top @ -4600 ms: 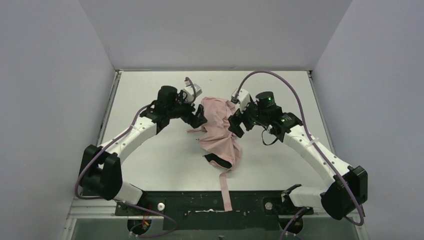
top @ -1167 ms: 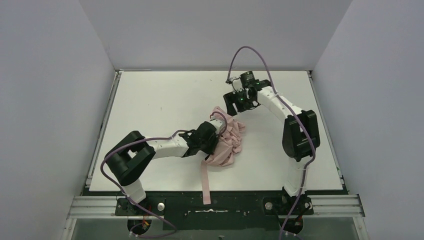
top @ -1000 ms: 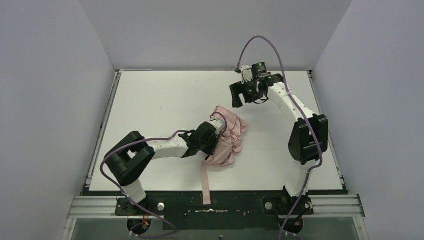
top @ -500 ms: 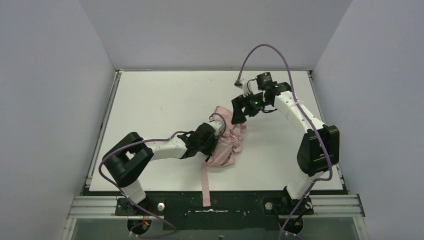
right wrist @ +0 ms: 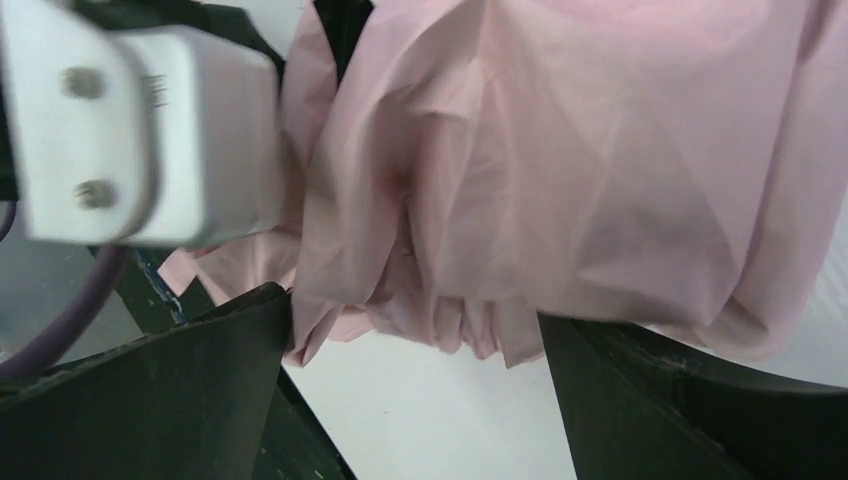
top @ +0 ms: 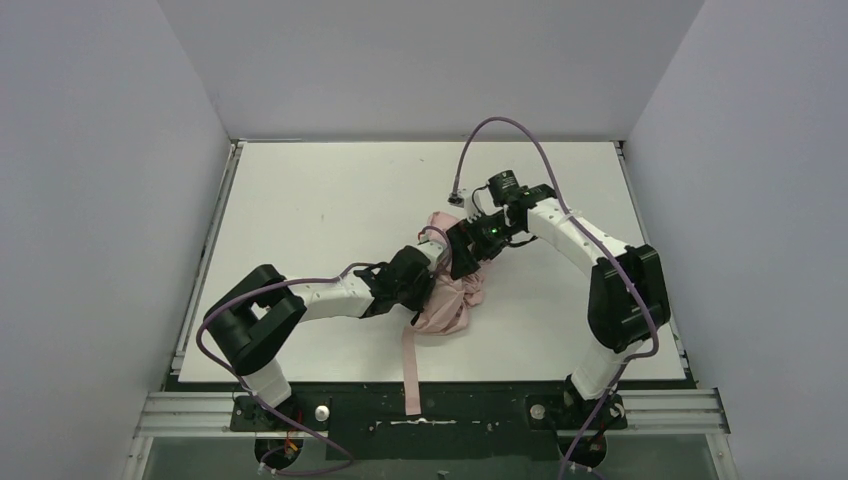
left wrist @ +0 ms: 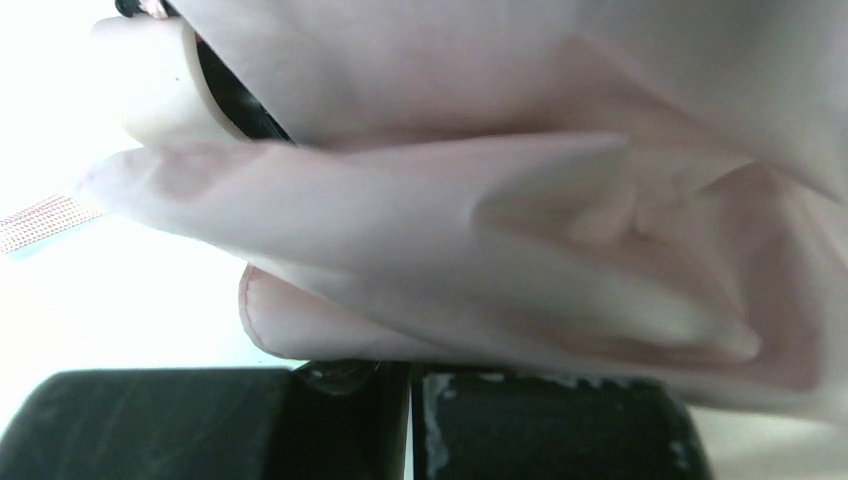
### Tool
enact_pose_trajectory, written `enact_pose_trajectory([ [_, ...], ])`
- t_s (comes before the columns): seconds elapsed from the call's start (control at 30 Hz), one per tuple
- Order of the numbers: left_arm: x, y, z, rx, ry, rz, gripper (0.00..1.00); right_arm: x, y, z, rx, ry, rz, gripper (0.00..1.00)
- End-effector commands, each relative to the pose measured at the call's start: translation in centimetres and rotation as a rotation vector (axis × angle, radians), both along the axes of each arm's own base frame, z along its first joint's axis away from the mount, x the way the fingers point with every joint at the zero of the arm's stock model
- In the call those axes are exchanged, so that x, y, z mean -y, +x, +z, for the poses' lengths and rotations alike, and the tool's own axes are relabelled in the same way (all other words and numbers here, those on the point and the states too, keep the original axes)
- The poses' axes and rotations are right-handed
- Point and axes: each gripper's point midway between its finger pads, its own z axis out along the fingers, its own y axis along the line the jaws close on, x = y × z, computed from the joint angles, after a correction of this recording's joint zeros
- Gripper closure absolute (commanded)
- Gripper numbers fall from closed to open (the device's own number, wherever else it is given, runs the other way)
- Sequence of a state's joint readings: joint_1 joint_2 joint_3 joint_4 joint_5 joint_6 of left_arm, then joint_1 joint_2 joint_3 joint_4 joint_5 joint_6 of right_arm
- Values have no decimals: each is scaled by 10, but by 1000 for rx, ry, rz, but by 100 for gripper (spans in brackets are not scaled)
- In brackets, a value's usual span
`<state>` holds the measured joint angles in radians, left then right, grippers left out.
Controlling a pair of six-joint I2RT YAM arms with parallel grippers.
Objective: Put away the umbrella
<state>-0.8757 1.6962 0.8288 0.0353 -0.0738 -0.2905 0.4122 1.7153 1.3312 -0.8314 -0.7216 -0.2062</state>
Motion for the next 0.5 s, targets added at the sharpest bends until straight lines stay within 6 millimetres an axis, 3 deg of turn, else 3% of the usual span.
enact_pose_trajectory([
  [0.0,7,2,15,32,-37,-20,100,-3,10,-29,7,-34,9,0],
  [0.13,10,3,20,39,-52,-26,100,-8,2,-51,-22,-52,44,3],
  [0.47,8,9,39,66,-89,-8,100,4,-9,-94,-97,-189,73,16],
])
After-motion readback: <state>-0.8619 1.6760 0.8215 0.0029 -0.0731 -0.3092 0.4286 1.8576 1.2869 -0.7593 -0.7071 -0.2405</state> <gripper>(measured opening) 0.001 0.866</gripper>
